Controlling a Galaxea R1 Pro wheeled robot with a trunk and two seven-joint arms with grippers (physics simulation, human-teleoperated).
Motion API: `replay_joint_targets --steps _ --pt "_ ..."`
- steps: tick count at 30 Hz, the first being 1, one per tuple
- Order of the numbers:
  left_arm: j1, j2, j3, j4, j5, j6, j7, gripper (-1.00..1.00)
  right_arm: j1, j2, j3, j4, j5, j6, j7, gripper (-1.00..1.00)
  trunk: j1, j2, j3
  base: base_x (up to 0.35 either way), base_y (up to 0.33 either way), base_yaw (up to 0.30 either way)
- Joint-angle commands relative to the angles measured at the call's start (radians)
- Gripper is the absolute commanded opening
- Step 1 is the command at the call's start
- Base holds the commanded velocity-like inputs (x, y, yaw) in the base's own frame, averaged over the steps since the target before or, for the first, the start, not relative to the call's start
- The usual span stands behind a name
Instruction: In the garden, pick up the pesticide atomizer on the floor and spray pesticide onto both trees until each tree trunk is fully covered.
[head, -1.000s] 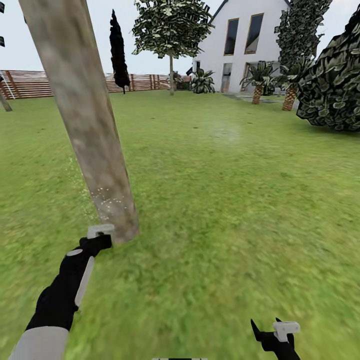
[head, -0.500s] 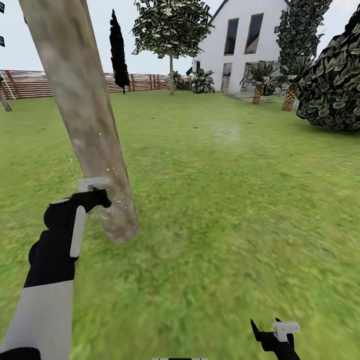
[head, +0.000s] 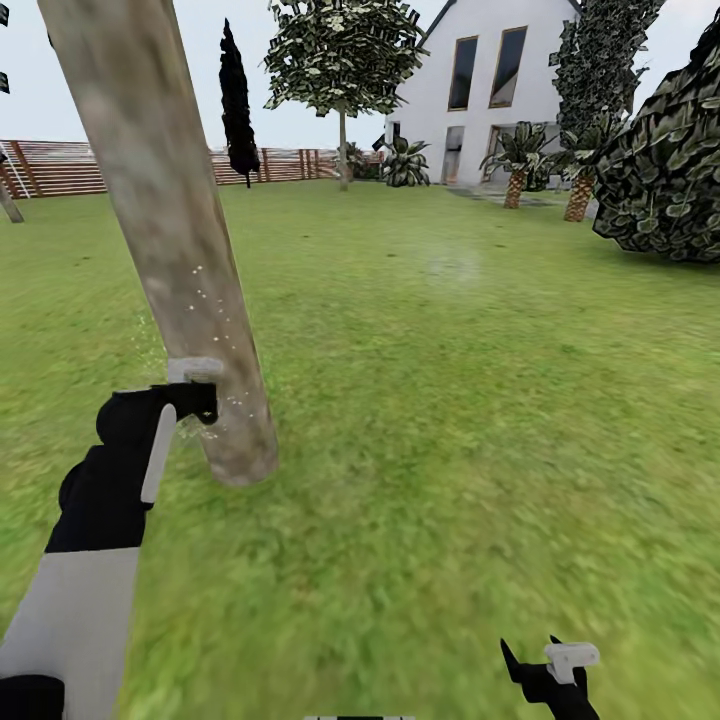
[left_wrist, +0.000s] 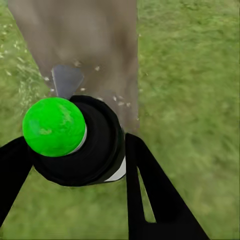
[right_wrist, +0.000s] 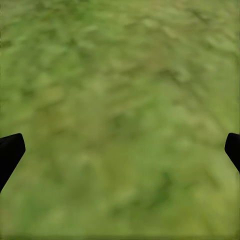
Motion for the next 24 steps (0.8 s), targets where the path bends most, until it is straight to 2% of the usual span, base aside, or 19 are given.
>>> replay_joint_targets --steps 1,2,3,7,8,10,13,15,18,20,24 --pt "-0.019 0.002 0.037 0.002 0.010 0.002 -0.001 -1.00 0.000 0.000 0.000 0.000 0.000 0.000 0.000 1.00 0.000 0.000 0.000 0.000 0.000 0.000" --pt "-0.034 0.006 0.066 0.003 0.010 0.003 -0.001 -1.00 0.000 0.000 0.000 0.000 0.000 0.000 0.000 1.00 0.000 0.000 0.000 0.000 0.000 0.000" --pt "-0.044 0.024 0.084 0.008 0.012 0.006 -0.002 -1.00 0.000 0.000 0.000 0.000 0.000 0.000 0.000 1.00 0.000 0.000 0.000 0.000 0.000 0.000" --pt "-0.037 0.029 0.084 0.096 0.010 -0.008 0.000 -1.00 0.000 0.000 0.000 0.000 0.000 0.000 0.000 1.00 0.000 0.000 0.000 0.000 0.000 0.000" --pt "-0.019 0.030 0.084 0.120 0.007 -0.013 0.000 -1.00 0.000 0.000 0.000 0.000 0.000 0.000 0.000 1.00 0.000 0.000 0.000 0.000 0.000 0.000" --pt "0.052 0.031 0.084 0.136 0.008 -0.107 -0.001 -1.00 0.000 0.002 0.000 0.000 0.000 0.000 0.000 1.00 0.000 0.000 0.000 0.000 0.000 0.000" --pt "0.148 0.030 0.084 0.155 0.009 -0.192 -0.001 -1.00 0.000 0.007 0.000 0.000 0.000 0.000 0.000 1.00 0.000 0.000 0.000 0.000 0.000 0.000" --pt "0.191 0.027 0.084 0.213 0.010 -0.279 -0.001 -1.00 0.000 0.008 0.000 0.000 0.000 0.000 0.000 1.00 0.000 0.000 0.000 0.000 0.000 0.000" --pt "0.210 0.025 0.085 0.315 0.009 -0.378 0.000 -1.00 0.000 0.008 0.000 0.000 0.000 0.000 0.000 1.00 0.000 0.000 0.000 0.000 0.000 0.000" --pt "0.222 0.023 0.085 0.354 0.009 -0.417 0.002 -1.00 0.000 0.008 0.000 0.000 0.000 0.000 0.000 1.00 0.000 0.000 0.000 0.000 -0.160 0.000" --pt "0.236 0.020 0.086 0.397 0.005 -0.449 0.024 -1.00 0.000 0.008 0.000 0.000 0.000 0.000 0.000 1.00 0.000 0.000 0.000 0.000 -0.262 0.000"
